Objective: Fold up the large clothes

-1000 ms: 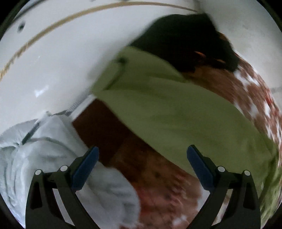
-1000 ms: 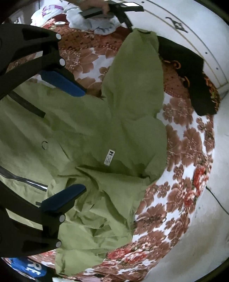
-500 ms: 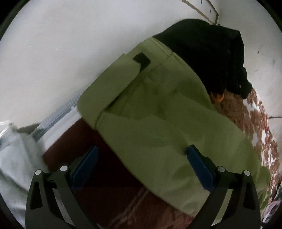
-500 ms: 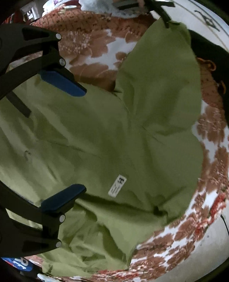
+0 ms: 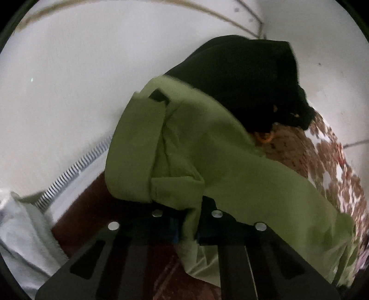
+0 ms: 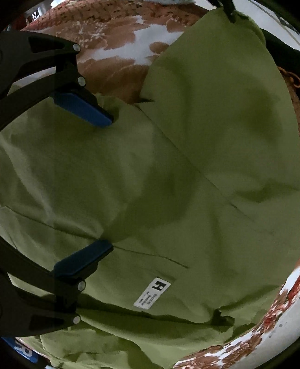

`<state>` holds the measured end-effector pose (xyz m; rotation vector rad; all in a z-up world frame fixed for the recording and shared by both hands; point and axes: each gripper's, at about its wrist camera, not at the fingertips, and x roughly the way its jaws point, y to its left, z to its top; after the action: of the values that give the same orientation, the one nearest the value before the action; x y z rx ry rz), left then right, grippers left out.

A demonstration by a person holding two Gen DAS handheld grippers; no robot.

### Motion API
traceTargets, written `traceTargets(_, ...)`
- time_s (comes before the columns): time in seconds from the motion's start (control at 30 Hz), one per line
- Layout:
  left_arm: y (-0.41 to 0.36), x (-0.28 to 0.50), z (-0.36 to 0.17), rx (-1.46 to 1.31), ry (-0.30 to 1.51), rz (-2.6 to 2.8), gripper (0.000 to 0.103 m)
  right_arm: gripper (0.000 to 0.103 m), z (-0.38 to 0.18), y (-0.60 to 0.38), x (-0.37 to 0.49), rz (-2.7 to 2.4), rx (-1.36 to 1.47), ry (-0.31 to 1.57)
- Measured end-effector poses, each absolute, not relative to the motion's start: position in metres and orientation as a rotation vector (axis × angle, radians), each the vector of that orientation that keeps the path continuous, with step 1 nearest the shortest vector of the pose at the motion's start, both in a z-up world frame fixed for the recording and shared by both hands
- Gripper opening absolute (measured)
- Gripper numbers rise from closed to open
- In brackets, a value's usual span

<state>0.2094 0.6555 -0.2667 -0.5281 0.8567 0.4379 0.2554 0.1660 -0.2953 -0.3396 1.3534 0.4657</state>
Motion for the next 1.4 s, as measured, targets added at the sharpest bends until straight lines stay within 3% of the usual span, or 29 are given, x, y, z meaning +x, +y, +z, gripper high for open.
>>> traceTargets(0.33, 0.631, 0.213, -0.213, -0.422, 0.807, 0.374, 0.005, 0.099, -0.316, 0.165, 0.250, 0.456, -0.319, 1.281)
traceTargets(0.63, 0.554, 0.229, -0.144, -0.301, 0.723, 0.224, 0.004, 0.100, -0.320, 0.156, 0.240, 0.469, -0.290, 1.205)
traceTargets(1.0, 0.401, 0.258, -0.033, -0.191, 0.616, 0.036, 0.004, 0.100, -0.322, 0.143, 0.218, 0.490, -0.262, 1.080)
traceTargets(1.4, 0.213, 0.305, 0.005, -0.098, 0.590, -0.185, 0.004, 0.098, -0.274, 0.103, 0.203, 0.432, -0.271, 1.026)
